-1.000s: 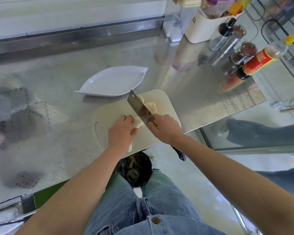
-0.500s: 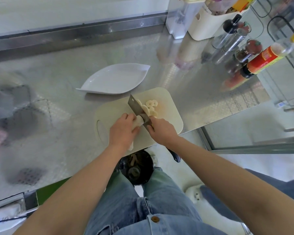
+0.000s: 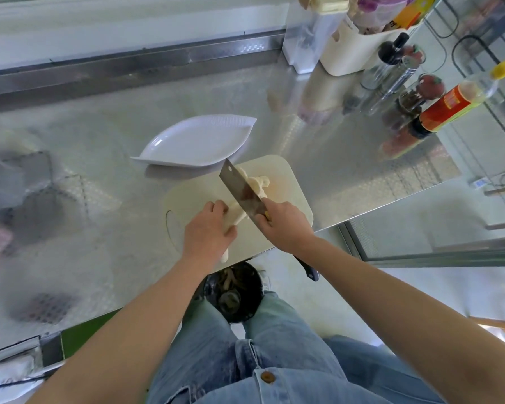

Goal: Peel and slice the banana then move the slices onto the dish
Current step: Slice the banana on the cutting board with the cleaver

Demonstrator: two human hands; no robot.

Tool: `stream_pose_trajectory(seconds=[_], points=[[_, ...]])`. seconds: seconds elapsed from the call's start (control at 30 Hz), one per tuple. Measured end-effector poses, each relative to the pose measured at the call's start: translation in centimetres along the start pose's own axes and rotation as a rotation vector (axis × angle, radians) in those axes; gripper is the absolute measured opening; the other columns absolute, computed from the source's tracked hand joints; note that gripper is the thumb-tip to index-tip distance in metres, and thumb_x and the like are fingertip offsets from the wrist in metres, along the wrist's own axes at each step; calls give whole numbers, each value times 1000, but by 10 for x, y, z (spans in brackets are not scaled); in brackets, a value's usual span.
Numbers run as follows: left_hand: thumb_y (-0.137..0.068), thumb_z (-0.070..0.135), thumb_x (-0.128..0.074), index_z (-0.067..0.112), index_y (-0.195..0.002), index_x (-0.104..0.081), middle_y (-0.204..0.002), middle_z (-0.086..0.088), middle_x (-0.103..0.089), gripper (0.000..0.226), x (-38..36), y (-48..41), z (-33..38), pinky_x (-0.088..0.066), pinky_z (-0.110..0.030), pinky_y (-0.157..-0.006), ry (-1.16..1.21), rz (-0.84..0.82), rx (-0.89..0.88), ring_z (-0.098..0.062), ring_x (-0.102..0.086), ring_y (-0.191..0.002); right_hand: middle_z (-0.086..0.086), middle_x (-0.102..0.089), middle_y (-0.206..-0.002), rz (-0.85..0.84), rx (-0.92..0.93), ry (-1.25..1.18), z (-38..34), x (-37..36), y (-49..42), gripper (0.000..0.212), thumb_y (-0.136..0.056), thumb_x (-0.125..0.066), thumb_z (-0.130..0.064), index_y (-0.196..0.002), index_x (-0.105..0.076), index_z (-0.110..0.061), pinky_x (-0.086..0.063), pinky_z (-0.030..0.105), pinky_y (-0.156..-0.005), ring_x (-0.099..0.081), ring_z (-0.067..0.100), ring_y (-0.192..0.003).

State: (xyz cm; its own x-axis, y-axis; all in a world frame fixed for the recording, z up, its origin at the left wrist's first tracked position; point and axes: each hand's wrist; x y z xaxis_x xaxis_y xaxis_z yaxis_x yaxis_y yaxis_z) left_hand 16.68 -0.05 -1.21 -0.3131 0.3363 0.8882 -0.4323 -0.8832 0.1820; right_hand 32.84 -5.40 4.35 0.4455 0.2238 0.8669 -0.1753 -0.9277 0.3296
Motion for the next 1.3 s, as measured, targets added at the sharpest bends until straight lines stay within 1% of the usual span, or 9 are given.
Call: stream_pose_trajectory(seconds=[0.3,0.47,0.57,0.67,0.77,0.87,0.93,1.17,1.3], points=[[-83,36,-65,15,-105,-53,-100,0,-55,33,-2,0,-2,-48,-36,-59,14,6,-20,-24,-57,-76,2,-40,-63,-62,-49,10,0,-19,-7,19,-97,-40,-26,-83,-35,-14,-28,30,-52,-45,29,-62],[-82,34,-63,16,-107,-53,-101,-1,-54,32,-3,0,-2,-50,-38,-62,12,-8,-1,-24,-56,-78,7,-46,-74,-129,-69,40,-2,-25,-11,20,-99,-41,-27,-86,-34,-14,-33,34,-59,-45,29,-68],[-83,34,-63,16,-107,-53,-100,-1,-54,32,-2,0,-3,-49,-36,-60,10,0,-14,-23,-56,-75,8,-47,-75,-110,-60,36,0,-24,-10,19,-98,-40,-28,-86,-34,-15,-32,33,-58,-46,29,-68],[-84,36,-64,16,-107,-54,-100,0,-54,32,-2,0,-4,-47,-34,-59,4,7,-25,-22,-56,-76,5,-45,-67,-43,-41,8,0,-16,-7,22,-98,-40,-29,-82,-35,-14,-26,31,-52,-45,29,-64],[-83,34,-64,13,-106,-55,-100,-3,-56,32,-2,0,-4,-41,-32,-55,-21,16,-30,-24,-57,-76,3,-42,-63,7,-30,-18,-1,-6,-4,25,-97,-42,-31,-83,-38,-12,-24,31,-51,-41,29,-60],[-83,34,-64,13,-107,-55,-100,-4,-56,33,-2,0,-4,-38,-30,-55,-40,11,-38,-25,-57,-76,0,-37,-60,1,-2,-4,-1,1,-1,24,-97,-42,-31,-82,-37,-13,-26,30,-51,-40,28,-60],[-84,35,-63,13,-107,-55,-100,-3,-56,33,-1,0,-4,-38,-30,-55,-42,13,-40,-24,-56,-75,-2,-36,-59,-18,10,5,0,1,0,26,-97,-41,-32,-80,-36,-14,-23,29,-48,-40,27,-60],[-84,36,-63,14,-109,-55,-101,-2,-56,34,-1,1,-4,-50,-36,-60,-9,7,-38,-24,-58,-78,-2,-37,-58,-13,-11,-5,0,-7,1,24,-97,-41,-31,-82,-40,-13,-24,30,-49,-43,28,-61],[-85,36,-62,14,-109,-55,-101,-2,-55,33,-1,1,-4,-49,-35,-59,-24,2,-27,-25,-58,-78,0,-38,-60,29,-2,-27,-4,-2,0,25,-97,-44,-31,-80,-38,-13,-24,30,-50,-39,28,-59]])
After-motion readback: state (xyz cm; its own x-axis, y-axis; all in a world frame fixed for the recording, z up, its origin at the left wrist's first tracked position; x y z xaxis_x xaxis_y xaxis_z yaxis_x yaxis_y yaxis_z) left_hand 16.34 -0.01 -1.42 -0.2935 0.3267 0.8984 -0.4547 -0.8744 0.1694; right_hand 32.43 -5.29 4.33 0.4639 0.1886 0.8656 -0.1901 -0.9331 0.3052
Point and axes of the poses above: each hand's wrist, its own y-axis away from the middle knuckle, its own x-axis out of the back of the hand, z = x × y
